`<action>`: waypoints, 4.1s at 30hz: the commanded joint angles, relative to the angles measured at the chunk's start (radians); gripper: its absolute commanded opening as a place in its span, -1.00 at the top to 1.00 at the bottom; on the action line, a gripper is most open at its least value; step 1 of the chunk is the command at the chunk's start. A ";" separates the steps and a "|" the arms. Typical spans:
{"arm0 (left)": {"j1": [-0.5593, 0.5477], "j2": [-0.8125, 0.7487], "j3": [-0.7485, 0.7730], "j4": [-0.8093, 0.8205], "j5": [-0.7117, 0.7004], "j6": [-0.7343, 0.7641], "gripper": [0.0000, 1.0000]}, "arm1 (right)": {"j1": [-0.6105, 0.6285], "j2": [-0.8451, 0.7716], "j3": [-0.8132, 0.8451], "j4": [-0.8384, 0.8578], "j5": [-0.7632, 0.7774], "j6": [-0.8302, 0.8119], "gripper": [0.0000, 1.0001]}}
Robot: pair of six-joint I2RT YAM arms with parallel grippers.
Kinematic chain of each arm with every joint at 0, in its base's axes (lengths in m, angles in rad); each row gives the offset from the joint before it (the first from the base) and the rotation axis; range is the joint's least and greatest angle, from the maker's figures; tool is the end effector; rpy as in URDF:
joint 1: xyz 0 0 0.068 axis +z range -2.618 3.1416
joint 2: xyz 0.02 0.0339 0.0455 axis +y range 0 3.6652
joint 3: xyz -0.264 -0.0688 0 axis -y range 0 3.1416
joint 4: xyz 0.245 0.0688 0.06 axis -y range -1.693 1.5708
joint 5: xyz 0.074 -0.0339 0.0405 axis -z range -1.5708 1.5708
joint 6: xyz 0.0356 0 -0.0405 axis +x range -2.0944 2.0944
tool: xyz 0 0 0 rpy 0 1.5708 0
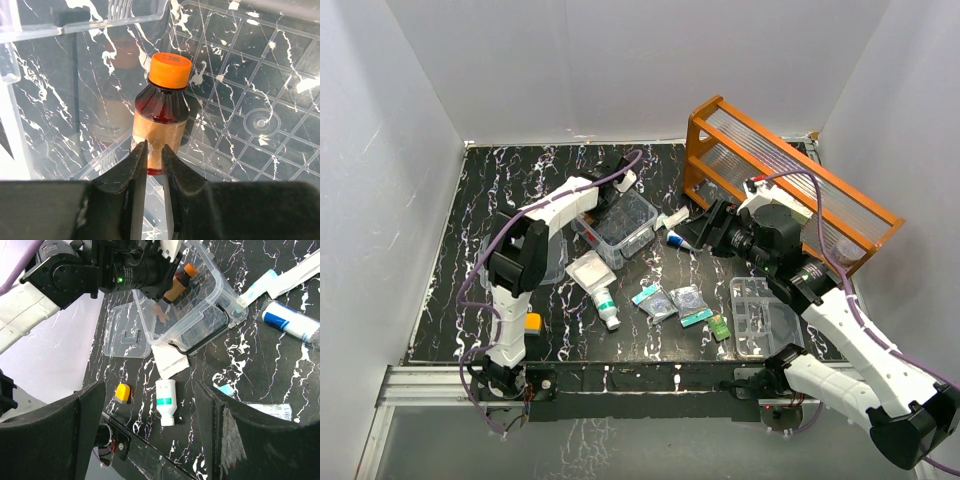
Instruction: Organize the medicine kit
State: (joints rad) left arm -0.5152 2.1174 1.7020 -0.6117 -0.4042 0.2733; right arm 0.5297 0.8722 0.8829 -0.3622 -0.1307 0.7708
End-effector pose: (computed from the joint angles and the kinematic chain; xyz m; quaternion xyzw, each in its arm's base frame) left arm 0.4079 -0.2149 0.2037 0.3127 0.8920 0.1602 0.2845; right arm 0.1678 0.1036 0.3406 0.0613 0.8167 0.3885 0.4223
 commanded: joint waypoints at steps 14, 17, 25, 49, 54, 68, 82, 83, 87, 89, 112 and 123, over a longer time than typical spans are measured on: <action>0.000 -0.346 0.162 -0.036 0.169 -0.109 0.08 | 0.001 0.067 0.079 -0.027 -0.070 -0.067 -0.19; 0.000 -0.486 0.056 0.021 0.239 -0.147 -0.06 | 0.001 0.096 0.095 -0.025 -0.164 -0.116 -0.21; 0.001 -0.943 -0.373 0.228 0.425 -0.339 -0.34 | 0.066 0.124 0.038 -0.051 -0.072 -0.158 -0.37; 0.002 -1.354 -0.844 0.461 0.318 -0.426 -0.62 | 0.572 0.454 -0.080 0.239 0.289 -0.070 -0.58; 0.002 -1.383 -0.811 0.402 0.289 -0.456 -0.64 | 0.591 0.540 -0.068 0.305 0.301 -0.084 -0.55; 0.002 -1.349 -0.729 0.324 0.248 -0.507 -0.97 | 0.615 0.769 0.013 0.355 0.185 -0.092 -0.31; 0.003 -1.335 -0.752 0.392 0.319 -0.440 -0.97 | 0.616 0.774 0.022 0.283 0.270 -0.166 0.18; 0.002 -1.333 -0.752 0.394 0.324 -0.435 -0.97 | 0.616 0.774 0.021 0.285 0.262 -0.182 0.15; 0.002 -1.323 -0.748 0.389 0.336 -0.421 -0.97 | 0.616 0.789 0.027 0.295 0.214 -0.239 0.19; 0.002 -1.322 -0.743 0.384 0.344 -0.409 -0.97 | 0.616 0.796 0.040 0.293 0.195 -0.270 0.24; 0.003 -1.295 -0.765 0.210 0.785 -0.052 -0.97 | 0.344 0.454 -0.064 0.319 -0.359 -0.423 1.00; 0.001 -1.226 -0.933 0.389 1.148 -0.129 -0.95 | 0.244 0.343 -0.101 0.350 -0.374 -0.248 1.00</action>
State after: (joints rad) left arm -0.5144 0.8772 0.8104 -0.3309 0.5877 0.2115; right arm 0.8024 1.2900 0.7826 -0.1013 -0.4576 0.4423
